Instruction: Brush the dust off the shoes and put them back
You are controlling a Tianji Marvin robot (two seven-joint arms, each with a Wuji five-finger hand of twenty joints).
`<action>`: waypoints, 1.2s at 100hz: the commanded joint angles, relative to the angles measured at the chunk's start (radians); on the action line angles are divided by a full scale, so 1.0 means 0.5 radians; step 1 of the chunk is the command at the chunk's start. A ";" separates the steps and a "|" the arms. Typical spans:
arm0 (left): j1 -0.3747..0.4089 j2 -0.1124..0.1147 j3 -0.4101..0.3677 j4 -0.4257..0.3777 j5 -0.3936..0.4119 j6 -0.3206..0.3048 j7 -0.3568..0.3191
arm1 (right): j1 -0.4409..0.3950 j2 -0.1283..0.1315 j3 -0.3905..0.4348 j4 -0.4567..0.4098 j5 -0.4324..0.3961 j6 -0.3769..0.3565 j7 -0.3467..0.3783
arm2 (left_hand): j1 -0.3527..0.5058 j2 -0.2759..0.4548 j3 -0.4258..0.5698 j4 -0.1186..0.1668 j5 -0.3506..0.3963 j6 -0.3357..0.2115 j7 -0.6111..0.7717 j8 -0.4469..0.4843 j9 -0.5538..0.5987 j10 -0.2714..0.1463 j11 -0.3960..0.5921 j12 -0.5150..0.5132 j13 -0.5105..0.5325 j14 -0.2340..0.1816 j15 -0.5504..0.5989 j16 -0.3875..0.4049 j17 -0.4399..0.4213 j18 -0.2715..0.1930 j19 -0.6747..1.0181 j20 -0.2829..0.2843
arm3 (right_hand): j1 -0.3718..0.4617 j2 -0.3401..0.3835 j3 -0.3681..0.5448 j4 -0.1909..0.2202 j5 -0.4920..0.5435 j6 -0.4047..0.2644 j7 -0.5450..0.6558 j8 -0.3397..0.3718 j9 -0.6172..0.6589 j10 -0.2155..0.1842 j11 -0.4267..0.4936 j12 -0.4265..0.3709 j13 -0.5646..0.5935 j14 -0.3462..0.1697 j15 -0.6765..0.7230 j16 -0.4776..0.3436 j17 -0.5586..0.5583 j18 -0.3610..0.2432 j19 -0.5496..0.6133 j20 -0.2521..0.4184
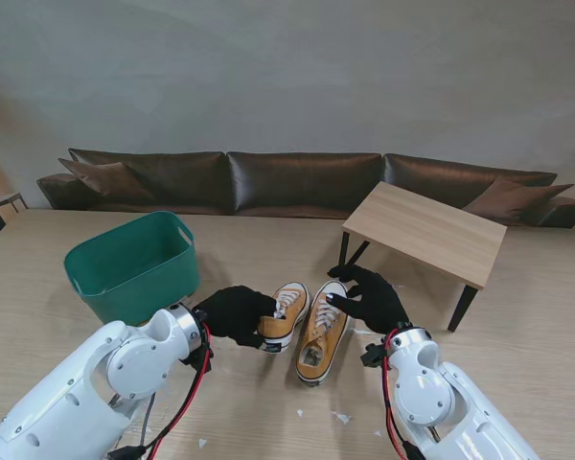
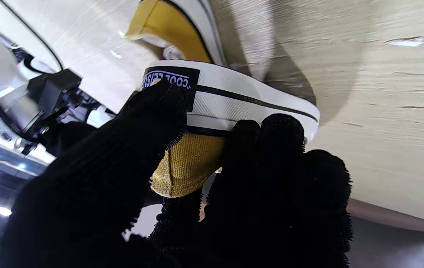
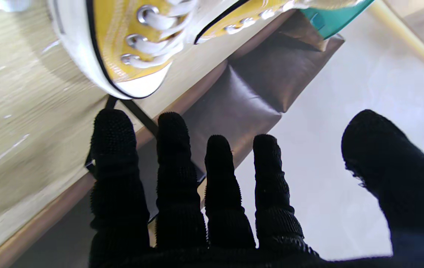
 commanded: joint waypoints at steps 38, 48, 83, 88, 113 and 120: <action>-0.135 0.042 -0.129 -0.230 -0.344 0.016 -0.368 | 0.073 0.041 -0.070 0.062 -0.101 -0.378 0.179 | 0.199 -0.008 0.236 0.189 0.079 0.318 0.562 0.164 0.074 -0.252 0.065 0.091 0.052 -0.015 0.031 0.084 -0.055 -0.039 -0.057 0.024 | -0.030 -0.903 0.329 -0.180 -0.521 -0.143 -0.021 -0.069 -0.620 -0.219 0.093 -0.075 -0.597 -0.232 -0.255 -0.230 -1.002 -0.489 -0.766 -0.282; -0.145 0.046 -0.147 -0.257 -0.411 0.036 -0.412 | 0.081 0.043 -0.097 0.068 -0.170 -0.408 0.148 | 0.201 -0.004 0.233 0.189 0.078 0.320 0.559 0.169 0.070 -0.241 0.065 0.098 0.052 -0.009 0.033 0.089 -0.064 -0.028 -0.059 0.029 | -0.104 -0.992 0.401 -0.208 -0.554 -0.106 -0.035 -0.075 -0.642 -0.209 0.105 -0.076 -0.614 -0.246 -0.278 -0.257 -1.018 -0.546 -0.844 -0.366; -0.212 0.076 -0.135 -0.321 -0.528 0.083 -0.593 | 0.150 0.011 -0.221 0.095 -0.372 -0.387 -0.118 | 0.204 0.013 0.206 0.184 0.072 0.322 0.551 0.187 0.068 -0.231 0.061 0.108 0.049 -0.007 0.034 0.100 -0.078 -0.018 -0.064 0.043 | -0.338 -1.000 0.495 -0.242 -0.737 0.085 0.001 -0.135 -0.814 -0.140 0.177 -0.093 -0.753 -0.258 -0.273 -0.293 -1.218 -0.621 -1.007 -0.605; -0.220 0.076 -0.129 -0.323 -0.534 0.081 -0.593 | 0.152 0.014 -0.226 0.087 -0.376 -0.395 -0.107 | 0.207 0.014 0.205 0.185 0.072 0.322 0.550 0.189 0.068 -0.229 0.061 0.108 0.048 -0.005 0.035 0.101 -0.079 -0.018 -0.065 0.044 | -0.360 -0.997 0.498 -0.245 -0.743 0.094 0.000 -0.146 -0.813 -0.137 0.179 -0.095 -0.751 -0.258 -0.270 -0.293 -1.225 -0.602 -1.013 -0.616; -0.273 0.075 -0.091 -0.322 -0.560 0.075 -0.606 | 0.163 0.021 -0.276 0.078 -0.411 -0.432 -0.095 | 0.208 0.023 0.197 0.184 0.071 0.322 0.545 0.198 0.063 -0.224 0.058 0.114 0.045 -0.007 0.036 0.106 -0.089 -0.018 -0.065 0.053 | -0.457 -0.999 0.545 -0.260 -0.785 0.197 -0.005 -0.276 -0.794 -0.100 0.162 -0.133 -0.718 -0.238 -0.270 -0.299 -1.222 -0.487 -1.032 -0.672; -0.286 0.075 -0.081 -0.321 -0.569 0.075 -0.608 | 0.161 0.014 -0.295 0.079 -0.415 -0.429 -0.123 | 0.209 0.025 0.193 0.183 0.066 0.321 0.543 0.202 0.063 -0.222 0.057 0.115 0.042 -0.007 0.039 0.108 -0.091 -0.019 -0.066 0.055 | -0.467 -0.991 0.547 -0.261 -0.798 0.231 -0.006 -0.297 -0.809 -0.095 0.166 -0.134 -0.717 -0.230 -0.264 -0.295 -1.222 -0.456 -1.027 -0.668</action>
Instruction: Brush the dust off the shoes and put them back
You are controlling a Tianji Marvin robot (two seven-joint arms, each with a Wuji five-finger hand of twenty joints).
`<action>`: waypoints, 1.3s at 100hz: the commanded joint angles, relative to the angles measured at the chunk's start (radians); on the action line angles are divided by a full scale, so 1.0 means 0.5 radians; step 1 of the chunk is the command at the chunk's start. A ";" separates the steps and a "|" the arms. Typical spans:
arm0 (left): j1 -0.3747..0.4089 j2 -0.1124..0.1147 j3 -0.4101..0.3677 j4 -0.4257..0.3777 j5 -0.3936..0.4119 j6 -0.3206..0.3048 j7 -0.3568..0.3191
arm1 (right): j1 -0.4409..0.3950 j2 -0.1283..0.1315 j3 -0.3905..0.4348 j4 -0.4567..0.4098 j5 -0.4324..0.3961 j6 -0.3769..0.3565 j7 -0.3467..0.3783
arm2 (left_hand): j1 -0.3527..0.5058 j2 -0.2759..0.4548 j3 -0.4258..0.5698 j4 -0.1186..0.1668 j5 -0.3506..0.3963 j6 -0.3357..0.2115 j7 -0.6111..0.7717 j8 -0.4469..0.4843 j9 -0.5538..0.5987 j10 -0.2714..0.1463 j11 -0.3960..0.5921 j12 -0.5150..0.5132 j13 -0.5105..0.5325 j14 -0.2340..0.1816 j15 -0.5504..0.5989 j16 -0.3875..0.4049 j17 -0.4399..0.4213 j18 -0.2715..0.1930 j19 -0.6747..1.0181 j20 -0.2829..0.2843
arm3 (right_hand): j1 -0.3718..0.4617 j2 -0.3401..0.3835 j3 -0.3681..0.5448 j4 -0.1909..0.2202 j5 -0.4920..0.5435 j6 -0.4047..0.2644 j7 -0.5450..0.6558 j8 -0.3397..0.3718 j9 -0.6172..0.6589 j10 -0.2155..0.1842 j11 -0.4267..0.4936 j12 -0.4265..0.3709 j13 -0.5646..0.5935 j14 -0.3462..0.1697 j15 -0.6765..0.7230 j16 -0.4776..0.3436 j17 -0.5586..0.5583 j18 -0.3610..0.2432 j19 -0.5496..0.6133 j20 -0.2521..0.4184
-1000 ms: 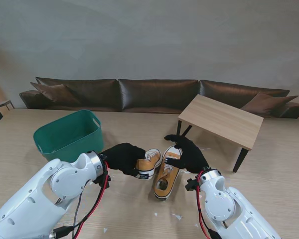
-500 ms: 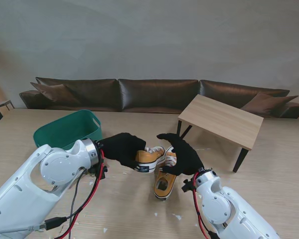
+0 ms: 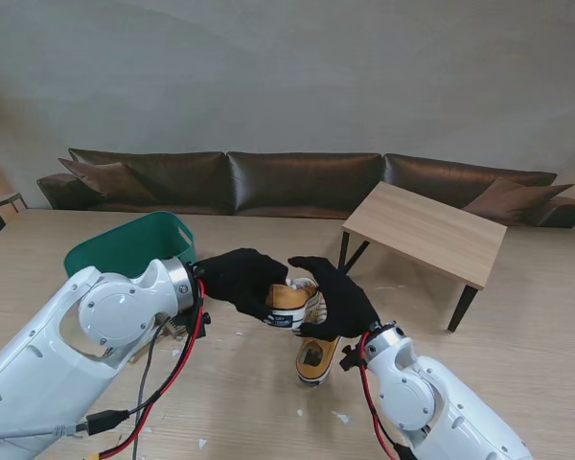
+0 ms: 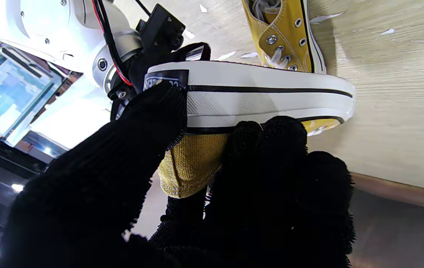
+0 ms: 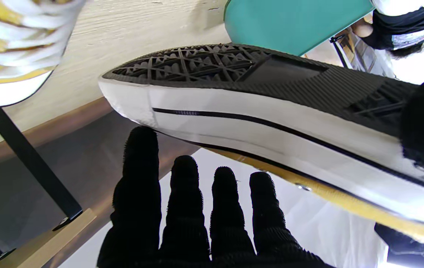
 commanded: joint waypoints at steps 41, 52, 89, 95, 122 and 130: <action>-0.065 -0.014 0.013 -0.059 -0.065 0.003 -0.051 | -0.056 -0.048 -0.087 -0.138 -0.121 0.079 -0.202 | 0.212 0.035 0.159 0.183 0.100 0.203 0.537 0.239 0.041 -0.233 -0.023 0.014 0.030 -0.042 0.050 0.030 -0.056 -0.073 -0.062 0.022 | 0.077 0.027 -0.046 -0.011 0.119 0.081 0.322 -0.054 0.233 -0.011 0.166 0.051 0.205 0.053 0.204 0.091 -1.006 0.173 0.167 0.162; -0.067 -0.019 0.010 -0.066 -0.074 0.005 -0.033 | -0.038 -0.065 -0.130 -0.120 -0.132 0.102 -0.269 | 0.213 0.040 0.156 0.182 0.090 0.203 0.534 0.259 0.038 -0.229 -0.024 0.016 0.032 -0.039 0.055 0.028 -0.056 -0.068 -0.062 0.025 | 0.234 0.126 -0.085 0.022 0.396 0.070 0.456 0.024 0.514 -0.020 0.184 0.087 0.391 0.086 0.279 0.125 -0.859 0.236 0.321 0.241; 0.000 -0.034 -0.044 -0.113 0.033 0.061 0.057 | -0.006 -0.117 -0.196 -0.069 -0.051 0.144 -0.376 | 0.214 0.133 0.059 0.127 0.050 0.203 0.459 0.419 0.011 -0.203 -0.055 0.010 0.014 -0.046 0.061 0.020 -0.079 -0.039 -0.068 0.040 | 0.958 0.605 -0.035 -0.150 1.402 -0.250 1.140 -0.190 1.696 0.005 0.155 0.303 1.225 0.133 0.640 0.346 -0.332 0.352 1.067 0.285; 0.022 -0.038 -0.062 -0.124 0.073 0.070 0.083 | 0.000 -0.121 -0.201 -0.074 -0.037 0.144 -0.372 | 0.212 0.164 0.008 0.105 0.038 0.187 0.435 0.459 0.004 -0.205 -0.073 -0.006 0.007 -0.062 0.057 0.016 -0.093 -0.037 -0.084 0.038 | 1.029 0.638 -0.051 -0.140 1.432 -0.275 1.167 -0.119 1.752 0.012 0.139 0.376 1.294 0.142 0.657 0.368 -0.269 0.322 1.131 0.275; 0.151 -0.050 -0.188 -0.201 0.173 0.083 0.177 | 0.080 -0.146 -0.260 -0.112 0.009 0.191 -0.361 | 0.219 0.360 -0.261 0.078 -0.025 -0.110 -0.303 0.484 -0.243 -0.104 -0.131 -0.150 -0.262 0.009 -0.095 -0.048 -0.353 -0.070 -0.177 0.087 | 1.026 0.498 0.129 -0.172 1.563 -0.421 1.182 0.191 2.049 -0.021 0.086 0.425 1.616 0.069 0.769 0.449 0.162 0.104 1.339 0.195; 0.204 -0.052 -0.242 -0.226 0.203 0.064 0.206 | 0.093 -0.153 -0.269 -0.124 0.044 0.197 -0.344 | 0.096 0.432 -0.265 0.078 0.032 -0.146 -1.139 0.273 -0.452 -0.048 -0.125 -0.677 -0.430 0.049 -0.254 -0.135 -0.497 -0.069 -0.284 0.120 | 1.009 0.458 0.178 -0.183 1.597 -0.446 1.167 0.238 2.114 -0.045 0.043 0.433 1.670 0.045 0.769 0.464 0.243 0.076 1.339 0.164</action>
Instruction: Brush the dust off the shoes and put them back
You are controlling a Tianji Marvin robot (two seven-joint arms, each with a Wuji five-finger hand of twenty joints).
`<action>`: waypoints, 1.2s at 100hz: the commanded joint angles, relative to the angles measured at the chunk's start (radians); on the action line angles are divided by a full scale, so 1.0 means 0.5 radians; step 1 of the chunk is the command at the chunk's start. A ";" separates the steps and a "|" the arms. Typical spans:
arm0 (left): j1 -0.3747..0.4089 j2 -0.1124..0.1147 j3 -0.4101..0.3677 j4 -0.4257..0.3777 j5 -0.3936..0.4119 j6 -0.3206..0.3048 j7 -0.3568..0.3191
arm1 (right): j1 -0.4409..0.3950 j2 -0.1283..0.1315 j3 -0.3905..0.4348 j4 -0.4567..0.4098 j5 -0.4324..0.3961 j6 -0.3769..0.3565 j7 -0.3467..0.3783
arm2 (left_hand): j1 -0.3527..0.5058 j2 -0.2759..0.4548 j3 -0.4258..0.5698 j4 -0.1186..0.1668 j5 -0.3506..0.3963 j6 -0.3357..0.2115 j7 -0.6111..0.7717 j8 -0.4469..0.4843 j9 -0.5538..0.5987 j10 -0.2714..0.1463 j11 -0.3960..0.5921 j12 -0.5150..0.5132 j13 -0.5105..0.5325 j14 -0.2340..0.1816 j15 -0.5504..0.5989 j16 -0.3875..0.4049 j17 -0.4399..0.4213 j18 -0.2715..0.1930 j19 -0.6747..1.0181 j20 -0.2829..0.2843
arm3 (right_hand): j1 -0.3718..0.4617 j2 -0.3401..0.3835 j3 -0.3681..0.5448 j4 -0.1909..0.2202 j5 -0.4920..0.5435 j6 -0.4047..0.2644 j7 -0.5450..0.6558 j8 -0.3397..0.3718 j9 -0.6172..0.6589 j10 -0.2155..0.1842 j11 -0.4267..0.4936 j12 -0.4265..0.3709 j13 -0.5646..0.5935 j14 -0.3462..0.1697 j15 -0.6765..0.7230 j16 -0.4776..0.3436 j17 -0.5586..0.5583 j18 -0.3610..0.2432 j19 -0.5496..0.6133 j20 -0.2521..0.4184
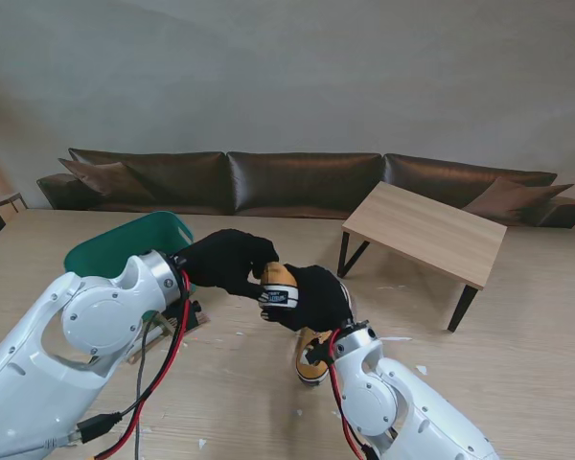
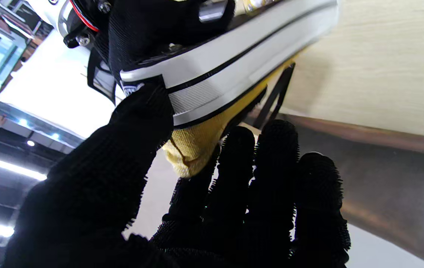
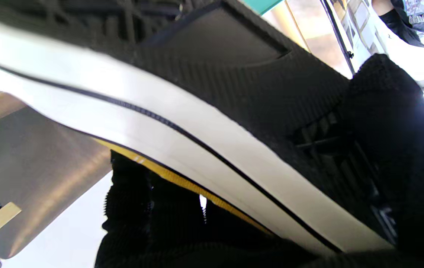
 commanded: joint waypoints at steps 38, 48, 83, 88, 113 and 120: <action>0.303 -0.041 -0.285 -0.153 0.146 -0.022 0.224 | 0.029 -0.069 0.003 -0.105 0.189 0.072 0.087 | -0.222 0.391 0.059 0.197 -0.140 -0.160 -1.046 -0.422 -0.576 0.091 -0.341 -1.045 -0.673 0.151 -0.782 -0.487 -0.575 -0.008 -0.636 -0.030 | 0.411 0.258 0.501 0.126 0.203 -0.345 0.367 0.267 0.370 -0.107 0.098 0.222 0.385 -0.199 0.415 0.238 0.444 -0.073 -0.001 -0.097; 0.384 -0.043 -0.342 -0.162 0.159 -0.003 0.235 | 0.033 -0.071 0.029 -0.124 0.212 0.103 0.096 | -0.253 0.394 0.022 0.190 -0.211 -0.169 -1.083 -0.455 -0.677 0.074 -0.376 -1.097 -0.785 0.135 -0.914 -0.573 -0.672 -0.025 -0.861 -0.103 | 0.421 0.265 0.493 0.128 0.198 -0.331 0.364 0.270 0.367 -0.102 0.093 0.228 0.383 -0.188 0.412 0.239 0.435 -0.063 -0.007 -0.100; 0.474 -0.062 -0.267 0.003 0.057 0.027 0.320 | 0.010 -0.083 0.135 -0.282 0.385 0.217 0.144 | -0.877 0.102 0.528 0.040 -0.454 -0.193 -1.224 -0.621 -0.932 0.063 -0.457 -1.238 -1.041 0.073 -1.192 -0.776 -0.790 -0.119 -1.480 -0.181 | 0.449 0.310 0.432 0.142 0.180 -0.280 0.350 0.271 0.334 -0.064 0.081 0.243 0.349 -0.148 0.384 0.240 0.368 -0.019 -0.031 -0.104; 0.449 -0.065 -0.224 0.036 0.045 0.013 0.333 | 0.007 -0.083 0.143 -0.304 0.399 0.225 0.150 | -0.967 0.054 0.641 0.016 -0.496 -0.198 -1.251 -0.654 -0.957 0.058 -0.459 -1.243 -1.057 0.062 -1.200 -0.781 -0.788 -0.131 -1.536 -0.184 | 0.450 0.317 0.423 0.144 0.177 -0.280 0.349 0.271 0.333 -0.064 0.081 0.244 0.348 -0.148 0.382 0.241 0.365 -0.019 -0.032 -0.103; 0.274 -0.095 0.000 0.193 -0.054 -0.064 0.442 | -0.046 -0.105 0.162 -0.422 0.574 0.208 0.154 | -1.105 -0.005 0.775 -0.033 -0.653 -0.259 -1.321 -0.798 -1.162 0.041 -0.511 -1.332 -1.259 0.004 -1.346 -0.918 -0.785 -0.191 -1.994 -0.306 | 0.462 0.323 0.413 0.150 0.174 -0.264 0.350 0.274 0.326 -0.055 0.087 0.250 0.340 -0.136 0.380 0.245 0.351 -0.015 -0.035 -0.100; 0.237 -0.103 0.045 0.220 -0.092 -0.077 0.464 | -0.059 -0.109 0.165 -0.441 0.609 0.194 0.155 | -1.108 -0.011 0.777 -0.035 -0.659 -0.266 -1.316 -0.810 -1.169 0.041 -0.509 -1.340 -1.277 0.008 -1.354 -0.935 -0.751 -0.184 -2.130 -0.309 | 0.463 0.327 0.408 0.150 0.174 -0.262 0.349 0.274 0.324 -0.054 0.088 0.250 0.339 -0.135 0.380 0.246 0.349 -0.014 -0.035 -0.099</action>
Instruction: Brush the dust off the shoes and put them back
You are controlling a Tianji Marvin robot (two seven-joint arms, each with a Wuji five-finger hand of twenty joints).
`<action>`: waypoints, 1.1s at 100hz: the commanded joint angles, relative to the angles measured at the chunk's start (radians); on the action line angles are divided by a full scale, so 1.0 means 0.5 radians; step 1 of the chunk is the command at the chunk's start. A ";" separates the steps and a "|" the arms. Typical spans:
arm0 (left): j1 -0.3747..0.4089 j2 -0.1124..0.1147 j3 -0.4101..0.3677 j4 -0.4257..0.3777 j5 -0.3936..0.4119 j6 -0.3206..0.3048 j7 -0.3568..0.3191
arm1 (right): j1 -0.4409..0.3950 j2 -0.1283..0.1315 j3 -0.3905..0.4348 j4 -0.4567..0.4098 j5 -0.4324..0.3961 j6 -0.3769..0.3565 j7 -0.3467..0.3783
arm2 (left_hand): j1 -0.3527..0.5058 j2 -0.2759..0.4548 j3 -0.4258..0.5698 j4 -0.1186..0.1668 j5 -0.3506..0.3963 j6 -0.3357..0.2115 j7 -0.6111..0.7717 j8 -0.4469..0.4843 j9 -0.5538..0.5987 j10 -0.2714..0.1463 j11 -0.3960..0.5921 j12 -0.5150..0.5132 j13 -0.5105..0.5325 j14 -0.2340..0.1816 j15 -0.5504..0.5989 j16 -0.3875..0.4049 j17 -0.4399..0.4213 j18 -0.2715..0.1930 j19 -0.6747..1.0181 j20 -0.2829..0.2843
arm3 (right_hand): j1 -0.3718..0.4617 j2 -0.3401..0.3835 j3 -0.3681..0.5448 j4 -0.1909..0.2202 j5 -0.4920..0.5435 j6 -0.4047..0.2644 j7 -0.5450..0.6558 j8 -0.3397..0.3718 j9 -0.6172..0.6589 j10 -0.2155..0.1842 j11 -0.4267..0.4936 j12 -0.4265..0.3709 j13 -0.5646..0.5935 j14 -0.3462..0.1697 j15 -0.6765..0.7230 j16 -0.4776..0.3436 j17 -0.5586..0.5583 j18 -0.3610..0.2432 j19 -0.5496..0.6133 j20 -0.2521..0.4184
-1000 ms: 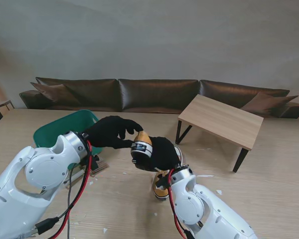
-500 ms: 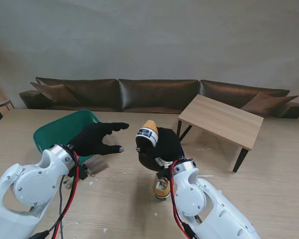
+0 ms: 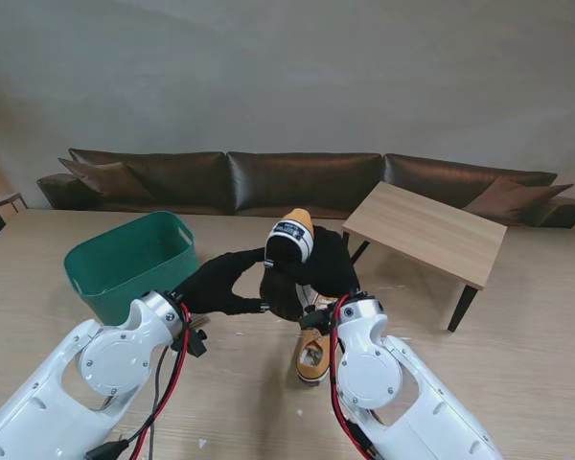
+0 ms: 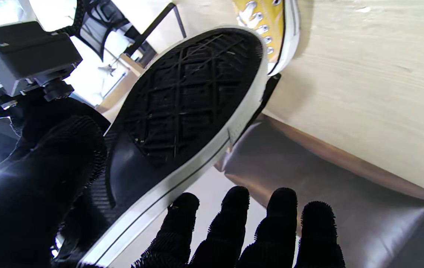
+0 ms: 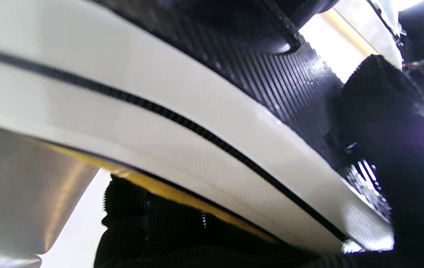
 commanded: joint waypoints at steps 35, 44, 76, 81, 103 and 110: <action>-0.076 -0.085 0.176 0.074 -0.218 -0.025 0.083 | -0.052 -0.069 -0.007 -0.094 0.173 -0.065 -0.039 | 0.199 0.061 -0.223 -0.019 0.295 -0.043 0.245 0.230 0.243 0.001 0.093 0.128 0.157 0.069 0.150 0.114 0.214 0.091 -0.012 0.252 | 0.448 0.310 0.415 0.175 0.056 -0.285 0.214 0.135 0.083 -0.076 0.073 0.066 0.097 -0.150 0.082 0.062 0.207 -0.013 -0.016 -0.022; -0.073 -0.105 0.206 0.093 -0.258 -0.026 0.146 | -0.053 -0.080 -0.005 -0.088 0.208 -0.054 -0.060 | 0.453 0.160 -0.397 0.061 0.513 -0.044 0.460 0.519 0.437 -0.006 0.185 0.281 0.361 0.108 0.333 0.268 0.365 0.157 0.170 0.482 | 0.447 0.310 0.416 0.174 0.057 -0.277 0.211 0.135 0.083 -0.072 0.072 0.063 0.098 -0.148 0.082 0.063 0.205 -0.006 -0.013 -0.019; -0.070 -0.153 0.257 0.102 -0.316 0.035 0.297 | -0.057 -0.102 0.004 -0.045 0.281 0.007 -0.097 | 1.326 0.123 -0.877 0.063 0.851 -0.044 1.739 1.167 1.301 -0.143 0.444 1.102 1.208 0.085 1.119 0.564 0.648 0.253 1.867 0.379 | 0.445 0.342 0.375 0.175 0.036 -0.214 0.173 0.101 0.078 -0.033 0.044 0.029 0.081 -0.100 0.074 0.059 0.169 0.029 -0.006 -0.009; -0.072 -0.164 0.265 0.108 -0.334 0.037 0.334 | -0.055 -0.104 0.005 -0.035 0.278 0.010 -0.104 | 1.356 0.116 -0.848 0.064 0.890 -0.024 1.837 1.132 1.435 -0.152 0.459 1.150 1.382 0.042 1.261 0.598 0.800 0.266 2.019 0.380 | 0.447 0.370 0.331 0.185 0.016 -0.199 0.155 0.066 0.049 -0.028 0.047 0.033 0.060 -0.081 0.059 0.055 0.128 0.036 -0.013 -0.006; -0.052 -0.214 0.262 0.117 -0.421 0.024 0.495 | -0.056 -0.109 0.032 -0.012 0.305 0.070 -0.112 | 1.420 0.023 -0.682 0.042 0.951 0.064 1.916 0.991 1.598 -0.103 0.564 1.249 1.802 -0.128 1.472 0.613 1.272 0.284 2.183 0.153 | 0.405 0.468 0.210 0.208 -0.324 -0.037 -0.028 -0.297 -0.244 0.022 0.067 -0.049 -0.082 -0.047 -0.016 0.039 -0.081 0.087 -0.044 0.029; -0.043 -0.228 0.256 0.113 -0.470 0.026 0.531 | -0.056 -0.108 0.040 -0.006 0.317 0.090 -0.108 | 1.440 0.004 -0.649 0.043 0.960 0.088 1.943 0.935 1.596 -0.056 0.563 1.272 1.816 -0.169 1.539 0.634 1.365 0.276 2.176 0.090 | 0.315 0.539 0.222 0.245 -0.397 0.040 -0.186 -0.339 -0.369 0.037 0.102 -0.087 -0.140 -0.029 -0.030 0.038 -0.143 0.099 -0.057 0.047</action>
